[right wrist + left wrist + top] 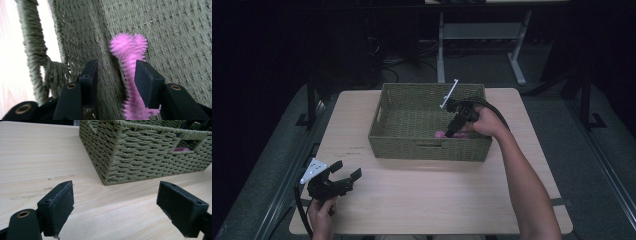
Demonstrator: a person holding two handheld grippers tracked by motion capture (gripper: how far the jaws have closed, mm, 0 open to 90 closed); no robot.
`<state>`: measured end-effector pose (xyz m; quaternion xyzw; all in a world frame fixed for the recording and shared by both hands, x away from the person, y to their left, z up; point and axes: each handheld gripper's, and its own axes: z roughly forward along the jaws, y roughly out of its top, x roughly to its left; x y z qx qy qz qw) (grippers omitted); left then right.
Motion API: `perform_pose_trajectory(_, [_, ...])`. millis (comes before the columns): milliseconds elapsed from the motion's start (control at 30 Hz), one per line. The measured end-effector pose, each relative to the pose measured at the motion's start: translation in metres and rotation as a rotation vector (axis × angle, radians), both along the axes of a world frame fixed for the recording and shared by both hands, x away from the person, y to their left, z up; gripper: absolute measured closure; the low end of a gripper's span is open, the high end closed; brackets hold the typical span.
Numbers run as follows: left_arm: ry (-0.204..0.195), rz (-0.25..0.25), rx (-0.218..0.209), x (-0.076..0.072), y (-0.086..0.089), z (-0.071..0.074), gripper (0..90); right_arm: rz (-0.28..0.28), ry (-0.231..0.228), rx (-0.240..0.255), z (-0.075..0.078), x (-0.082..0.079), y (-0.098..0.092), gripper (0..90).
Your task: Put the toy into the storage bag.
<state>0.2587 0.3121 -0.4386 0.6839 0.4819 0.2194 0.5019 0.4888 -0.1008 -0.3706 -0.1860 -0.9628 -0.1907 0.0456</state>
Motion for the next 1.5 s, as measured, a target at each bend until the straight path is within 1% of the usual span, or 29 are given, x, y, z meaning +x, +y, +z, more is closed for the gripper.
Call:
perform_pose_trajectory(167, [0.000, -0.006, -0.001, 0.000, 0.000, 0.000, 13.8, -0.025, -0.009, 0.010, 0.005, -0.001, -0.005, 47.7])
perform_pose_trajectory(267, [0.006, -0.007, -0.001, 0.000, -0.001, 0.000, 13.8, -0.030, -0.012, 0.019, 0.009, -0.003, -0.008, 47.3])
perform_pose_trajectory(333, [0.004, -0.003, -0.008, 0.000, -0.001, 0.000, 13.8, -0.035, -0.021, 0.041, 0.013, -0.005, -0.011, 46.7])
perform_pose_trajectory(367, [-0.001, -0.008, -0.008, 0.000, -0.001, 0.000, 13.8, -0.035, -0.021, 0.041, 0.013, -0.005, -0.011, 46.7])
perform_pose_trajectory(400, [0.000, -0.009, -0.008, -0.001, -0.001, 0.000, 13.8, -0.044, -0.030, 0.049, 0.016, -0.006, -0.014, 44.1])
perform_pose_trajectory(467, [0.004, -0.011, 0.001, 0.000, -0.001, 0.000, 13.8, -0.060, -0.032, 0.055, 0.019, -0.008, -0.016, 38.9])
perform_pose_trajectory(500, [0.004, -0.011, 0.001, 0.000, -0.001, 0.000, 13.8, -0.060, -0.032, 0.055, 0.019, -0.008, -0.016, 38.9])
perform_pose_trajectory(600, [0.006, -0.015, -0.004, 0.000, -0.001, 0.000, 13.8, -0.073, -0.039, 0.085, 0.026, -0.011, -0.021, 38.2])
perform_pose_trajectory(800, [0.005, -0.012, -0.002, 0.000, 0.000, 0.000, 13.9, -0.091, -0.051, 0.092, 0.032, -0.015, -0.025, 34.2])
perform_pose_trajectory(1033, [0.005, -0.013, -0.002, 0.000, 0.000, 0.000, 13.8, -0.096, -0.072, 0.100, 0.037, -0.023, -0.028, 30.2])
perform_pose_trajectory(1300, [0.007, -0.013, -0.003, 0.000, 0.000, -0.001, 13.8, -0.100, -0.105, 0.140, 0.051, -0.034, -0.038, 30.0])
perform_pose_trajectory(1367, [0.008, -0.016, -0.001, 0.001, 0.000, -0.001, 13.8, -0.101, -0.099, 0.138, 0.053, -0.036, -0.040, 28.9])
perform_pose_trajectory(1500, [0.007, -0.016, -0.004, 0.000, -0.001, -0.001, 13.8, -0.096, -0.109, 0.134, 0.057, -0.042, -0.042, 28.9])
